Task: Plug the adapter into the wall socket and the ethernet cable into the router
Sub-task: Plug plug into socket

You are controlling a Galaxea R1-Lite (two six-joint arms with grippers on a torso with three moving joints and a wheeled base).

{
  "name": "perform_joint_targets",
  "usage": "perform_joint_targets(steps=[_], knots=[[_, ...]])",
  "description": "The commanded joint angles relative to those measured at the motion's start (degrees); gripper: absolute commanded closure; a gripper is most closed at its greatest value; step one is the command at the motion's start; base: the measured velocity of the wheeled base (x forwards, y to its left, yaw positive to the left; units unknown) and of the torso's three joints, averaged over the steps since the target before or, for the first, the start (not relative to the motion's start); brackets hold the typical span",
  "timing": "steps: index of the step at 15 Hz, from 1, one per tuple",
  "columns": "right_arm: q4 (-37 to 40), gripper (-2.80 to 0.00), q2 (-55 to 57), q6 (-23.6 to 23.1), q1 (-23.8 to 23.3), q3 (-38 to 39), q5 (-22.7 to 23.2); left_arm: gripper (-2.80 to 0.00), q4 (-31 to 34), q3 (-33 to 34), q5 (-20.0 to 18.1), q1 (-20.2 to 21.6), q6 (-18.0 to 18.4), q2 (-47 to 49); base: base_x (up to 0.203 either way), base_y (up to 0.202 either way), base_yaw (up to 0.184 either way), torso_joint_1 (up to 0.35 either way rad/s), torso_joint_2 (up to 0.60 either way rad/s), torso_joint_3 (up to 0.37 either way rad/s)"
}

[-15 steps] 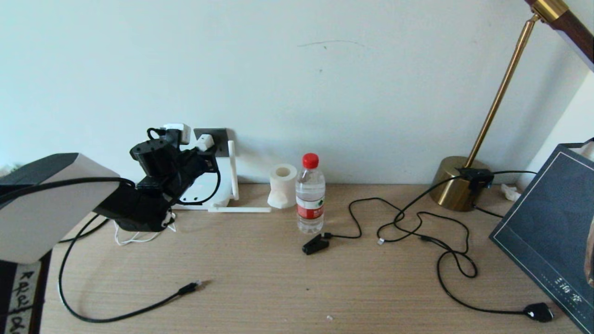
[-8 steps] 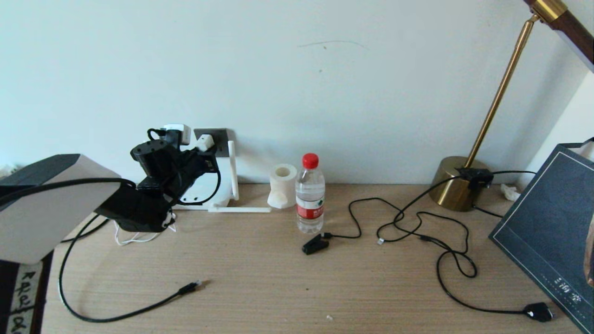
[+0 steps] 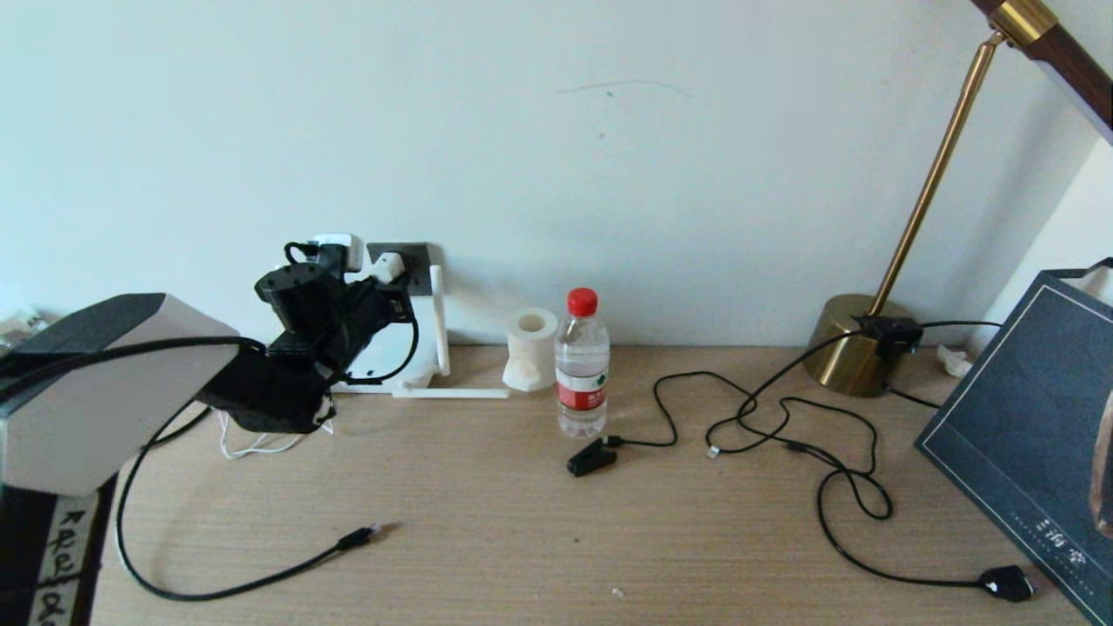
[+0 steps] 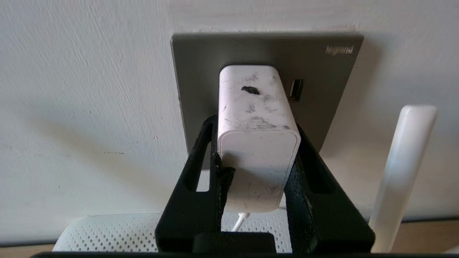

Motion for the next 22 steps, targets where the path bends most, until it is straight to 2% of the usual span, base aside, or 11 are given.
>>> perform_joint_targets(steps=[1, 22], knots=[[0.0, 0.0, 0.0, 0.0, 0.1, 0.0, 0.0, 0.0, -0.3, -1.4, 0.2, 0.0, 0.1, 1.7, 0.0, 0.0, 0.0, 0.0, 0.0, 0.0], [0.0, 0.0, 0.0, 0.0, 0.1, 0.0, 0.0, 0.0, -0.7, -1.1, 2.2, -0.4, 0.1, 2.7, 0.0, 0.0, 0.0, 0.0, 0.0, 0.0]])
